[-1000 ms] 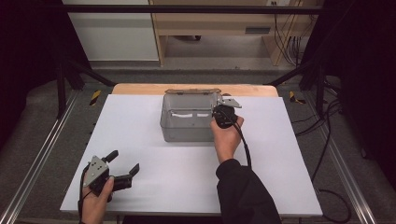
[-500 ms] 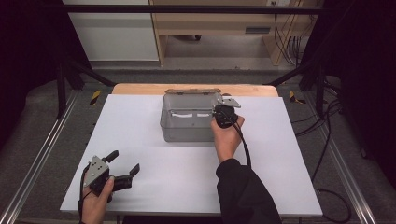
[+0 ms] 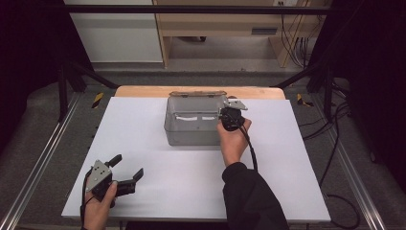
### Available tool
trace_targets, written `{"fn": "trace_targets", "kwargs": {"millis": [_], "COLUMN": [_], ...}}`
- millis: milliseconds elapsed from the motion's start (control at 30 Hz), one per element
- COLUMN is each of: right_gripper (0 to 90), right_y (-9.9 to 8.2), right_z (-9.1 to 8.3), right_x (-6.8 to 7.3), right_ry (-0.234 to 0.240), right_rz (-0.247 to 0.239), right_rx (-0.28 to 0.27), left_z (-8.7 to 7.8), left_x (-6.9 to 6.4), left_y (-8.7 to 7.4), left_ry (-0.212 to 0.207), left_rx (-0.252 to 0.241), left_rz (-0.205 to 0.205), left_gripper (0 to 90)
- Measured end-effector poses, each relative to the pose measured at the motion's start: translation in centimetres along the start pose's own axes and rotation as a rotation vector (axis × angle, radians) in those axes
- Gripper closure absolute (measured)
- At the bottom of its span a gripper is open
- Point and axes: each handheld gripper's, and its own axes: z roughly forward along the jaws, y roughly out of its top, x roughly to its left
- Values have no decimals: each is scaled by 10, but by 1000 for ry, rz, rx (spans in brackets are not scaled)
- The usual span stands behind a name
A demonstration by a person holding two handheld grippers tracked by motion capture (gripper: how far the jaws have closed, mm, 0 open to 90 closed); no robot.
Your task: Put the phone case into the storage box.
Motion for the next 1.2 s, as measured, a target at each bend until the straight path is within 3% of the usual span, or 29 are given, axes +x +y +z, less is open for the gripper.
{"fn": "trace_targets", "kwargs": {"millis": [1200], "right_gripper": [779], "right_y": [1], "right_z": [-2], "right_x": [2], "right_ry": [-15], "right_rz": [-18], "right_rx": [-2], "left_z": [0], "left_x": [-1], "left_y": [0], "left_ry": [-4], "left_rx": [3], "left_rz": [-1], "left_gripper": [37]}}
